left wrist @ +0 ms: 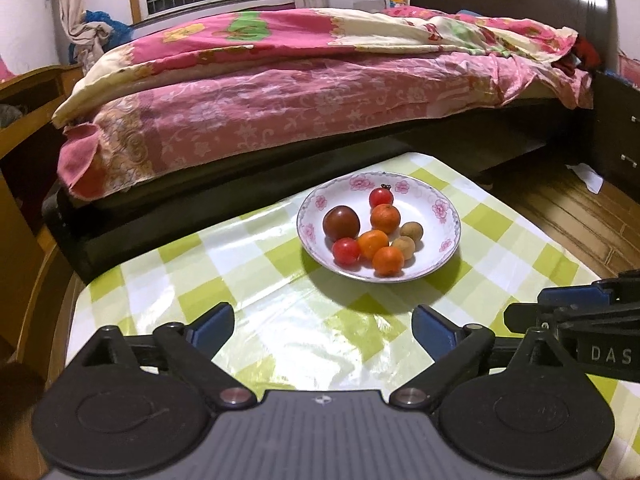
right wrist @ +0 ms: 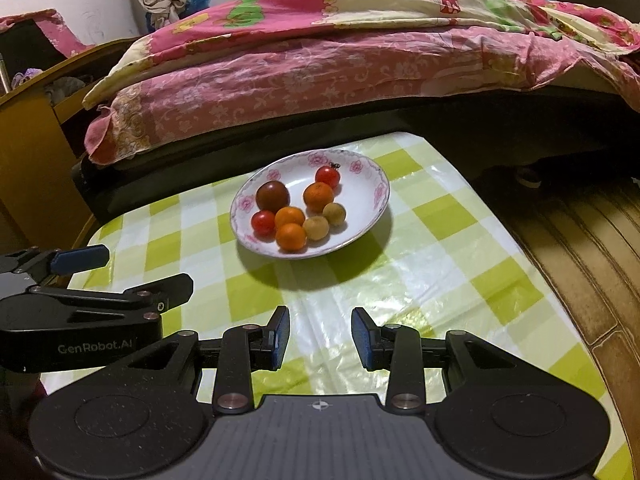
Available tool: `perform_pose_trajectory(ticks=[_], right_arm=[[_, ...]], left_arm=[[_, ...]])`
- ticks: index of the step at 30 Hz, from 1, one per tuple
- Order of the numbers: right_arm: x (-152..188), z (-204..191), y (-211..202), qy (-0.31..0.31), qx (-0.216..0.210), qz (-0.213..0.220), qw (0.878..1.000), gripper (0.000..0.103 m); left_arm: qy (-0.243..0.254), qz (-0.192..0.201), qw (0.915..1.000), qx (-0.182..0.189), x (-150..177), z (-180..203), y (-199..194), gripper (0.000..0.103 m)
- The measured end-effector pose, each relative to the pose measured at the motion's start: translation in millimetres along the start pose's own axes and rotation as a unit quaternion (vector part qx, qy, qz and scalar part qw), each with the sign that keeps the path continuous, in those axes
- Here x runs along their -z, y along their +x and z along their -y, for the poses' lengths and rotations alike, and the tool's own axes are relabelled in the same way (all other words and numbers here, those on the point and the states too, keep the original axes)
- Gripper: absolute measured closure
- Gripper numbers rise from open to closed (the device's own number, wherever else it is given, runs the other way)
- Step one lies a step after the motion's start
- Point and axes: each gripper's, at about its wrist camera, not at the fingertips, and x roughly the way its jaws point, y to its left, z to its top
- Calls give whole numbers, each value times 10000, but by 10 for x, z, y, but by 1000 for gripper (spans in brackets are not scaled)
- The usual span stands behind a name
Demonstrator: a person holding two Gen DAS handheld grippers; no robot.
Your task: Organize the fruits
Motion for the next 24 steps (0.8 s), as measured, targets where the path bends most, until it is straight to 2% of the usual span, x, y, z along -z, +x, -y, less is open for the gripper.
perform_pose_trajectory(ticks=[3,24], right_arm=[[45,-20,-57,3,-16,10,10000,68],[379,-166,-380,-93,-42,-33,9999,68]], left_arm=[[-24,-25,10000,-15,57,13,-47,0],[43,-47,9999,-96,389,112,-450,0]])
